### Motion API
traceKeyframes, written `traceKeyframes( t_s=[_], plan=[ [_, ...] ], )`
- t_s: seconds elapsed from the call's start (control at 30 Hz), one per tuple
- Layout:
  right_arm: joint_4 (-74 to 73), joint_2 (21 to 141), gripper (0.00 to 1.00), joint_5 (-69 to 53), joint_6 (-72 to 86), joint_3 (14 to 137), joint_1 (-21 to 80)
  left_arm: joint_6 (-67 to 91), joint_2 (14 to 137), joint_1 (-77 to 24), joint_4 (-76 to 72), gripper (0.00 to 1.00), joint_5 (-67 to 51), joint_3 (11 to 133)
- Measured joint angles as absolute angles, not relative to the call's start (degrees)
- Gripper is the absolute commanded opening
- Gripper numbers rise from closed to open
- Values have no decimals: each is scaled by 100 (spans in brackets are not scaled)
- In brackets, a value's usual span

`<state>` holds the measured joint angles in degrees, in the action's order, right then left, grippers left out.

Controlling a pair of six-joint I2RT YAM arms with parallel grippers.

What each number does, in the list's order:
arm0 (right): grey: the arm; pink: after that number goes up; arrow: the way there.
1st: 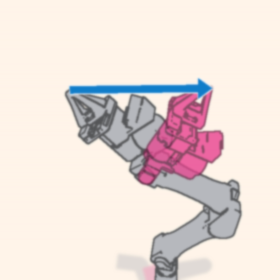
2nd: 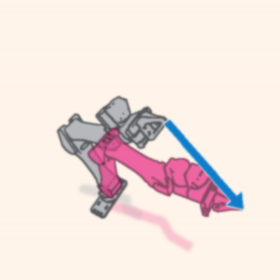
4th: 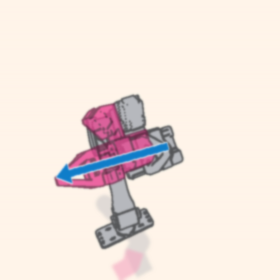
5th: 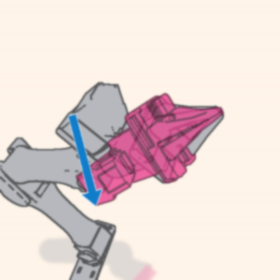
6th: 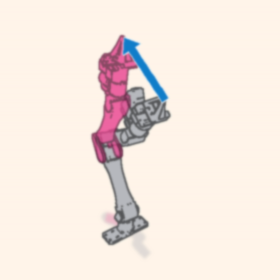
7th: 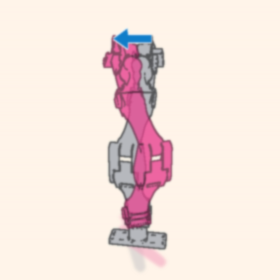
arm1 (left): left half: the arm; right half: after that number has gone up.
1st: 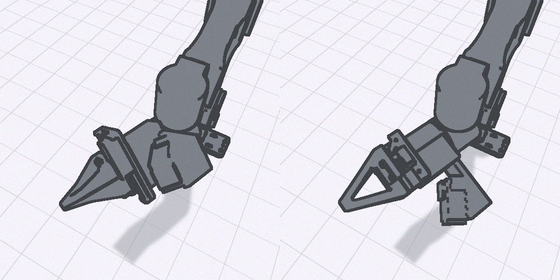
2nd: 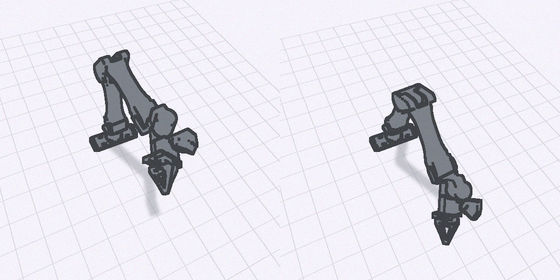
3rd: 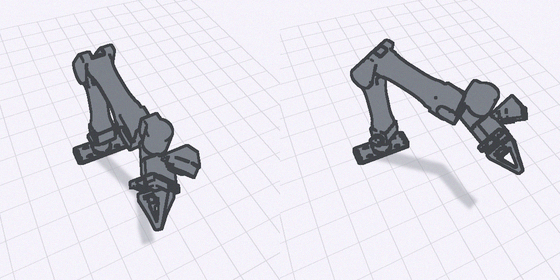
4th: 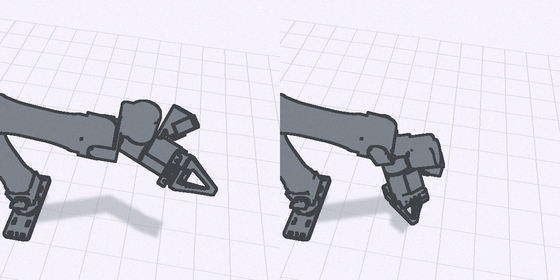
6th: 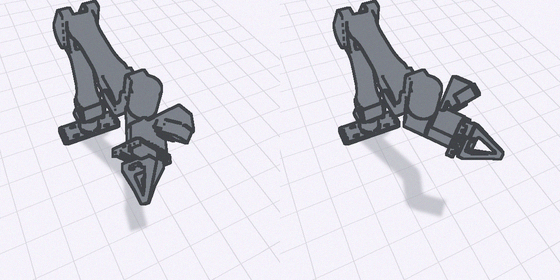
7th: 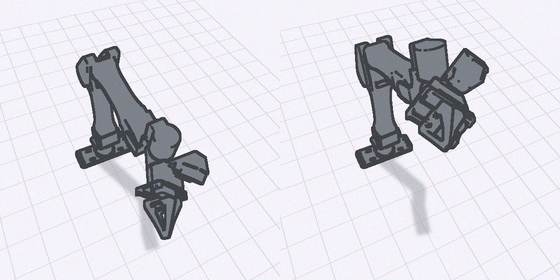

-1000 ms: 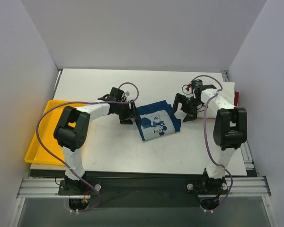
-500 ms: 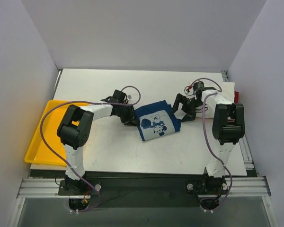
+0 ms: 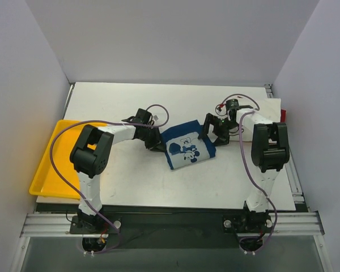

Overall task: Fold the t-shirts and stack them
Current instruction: Put the neatly folded tshirt into the corner of the board with the right arm

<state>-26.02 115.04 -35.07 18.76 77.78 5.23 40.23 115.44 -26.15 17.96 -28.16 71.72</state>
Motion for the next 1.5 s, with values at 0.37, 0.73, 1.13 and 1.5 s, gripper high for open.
traceKeyframes(
  t_s=[0.37, 0.73, 1.13, 1.5],
  plan=[
    [-2283, 11789, 76, -4121, 2032, 7942, 1063, 3981, 11633, -2617, 1820, 22, -2939, 7253],
    [-2224, 11893, 0, -4014, 1953, 7876, 1162, 3990, 11649, -2633, 1824, 53, -3085, 7371],
    [-2792, 11649, 0, -3575, 1763, 8084, 893, 3957, 11487, -2539, 1907, 61, -2908, 7338],
    [-3883, 11362, 0, -2891, 1304, 9487, 386, 3935, 10879, -2298, 1883, 61, -2744, 6545]
  ],
)
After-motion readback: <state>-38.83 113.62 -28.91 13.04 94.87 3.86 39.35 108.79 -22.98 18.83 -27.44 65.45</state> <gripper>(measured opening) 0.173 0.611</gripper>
